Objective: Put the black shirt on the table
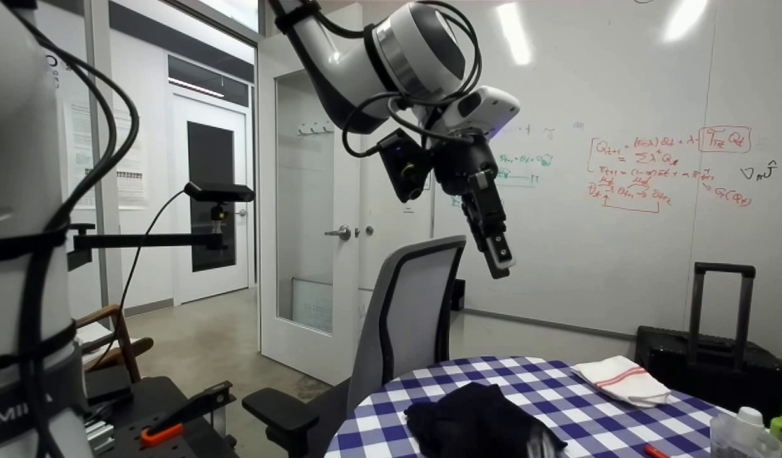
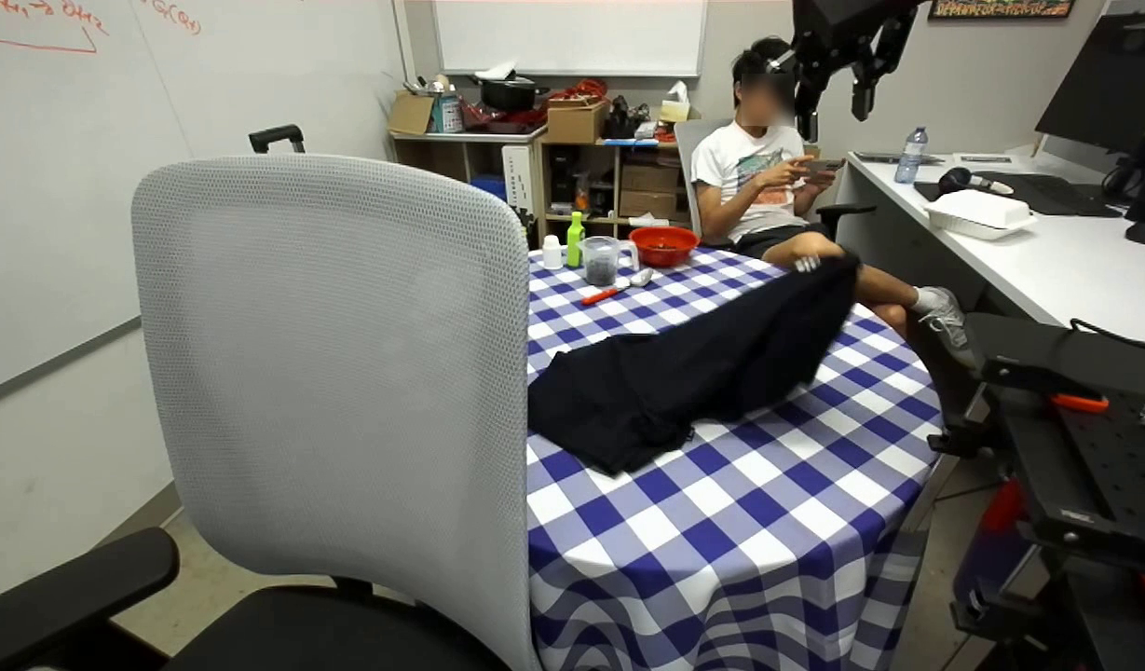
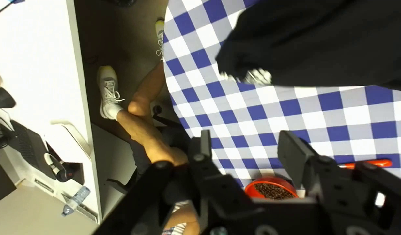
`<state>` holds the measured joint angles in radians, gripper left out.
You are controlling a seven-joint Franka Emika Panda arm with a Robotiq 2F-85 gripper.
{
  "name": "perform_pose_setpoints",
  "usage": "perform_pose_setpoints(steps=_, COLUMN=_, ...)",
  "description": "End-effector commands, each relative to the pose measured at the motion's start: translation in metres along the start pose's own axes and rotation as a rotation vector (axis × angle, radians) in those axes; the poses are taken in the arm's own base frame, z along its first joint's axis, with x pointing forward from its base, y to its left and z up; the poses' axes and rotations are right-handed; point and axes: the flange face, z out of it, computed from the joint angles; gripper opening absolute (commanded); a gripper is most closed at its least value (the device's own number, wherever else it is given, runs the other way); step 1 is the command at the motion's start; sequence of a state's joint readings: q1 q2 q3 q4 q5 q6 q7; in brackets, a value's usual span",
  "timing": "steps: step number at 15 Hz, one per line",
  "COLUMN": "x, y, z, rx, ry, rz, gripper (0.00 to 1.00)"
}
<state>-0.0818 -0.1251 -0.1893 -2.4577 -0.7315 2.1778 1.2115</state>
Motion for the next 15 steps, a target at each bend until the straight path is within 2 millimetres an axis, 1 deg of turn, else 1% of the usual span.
perform_pose_setpoints(steps=1, x=-0.014, y=0.025, z=-0.009, rx=0.022, ry=0.021, rz=0.03, gripper=0.88)
perform_pose_setpoints(steps=3, x=-0.017, y=0.031, z=-0.019, rx=0.06, ry=0.018, rz=0.027, gripper=0.99)
perform_pose_setpoints(steps=4, x=-0.018, y=0.031, z=-0.027, rx=0.093, ry=0.018, rz=0.01, gripper=1.0)
perform_pose_setpoints(steps=7, x=-0.025, y=0.024, z=-0.057, rx=0.22, ry=0.026, rz=-0.101, gripper=1.0)
perform_pose_setpoints(steps=10, x=-0.043, y=0.014, z=-0.084, rx=0.336, ry=0.003, rz=-0.208, gripper=1.0)
perform_pose_setpoints(steps=12, x=-0.058, y=0.009, z=-0.096, rx=0.393, ry=-0.01, rz=-0.295, gripper=1.0)
perform_pose_setpoints(steps=15, x=-0.076, y=0.012, z=-0.107, rx=0.445, ry=-0.026, rz=-0.451, gripper=1.0)
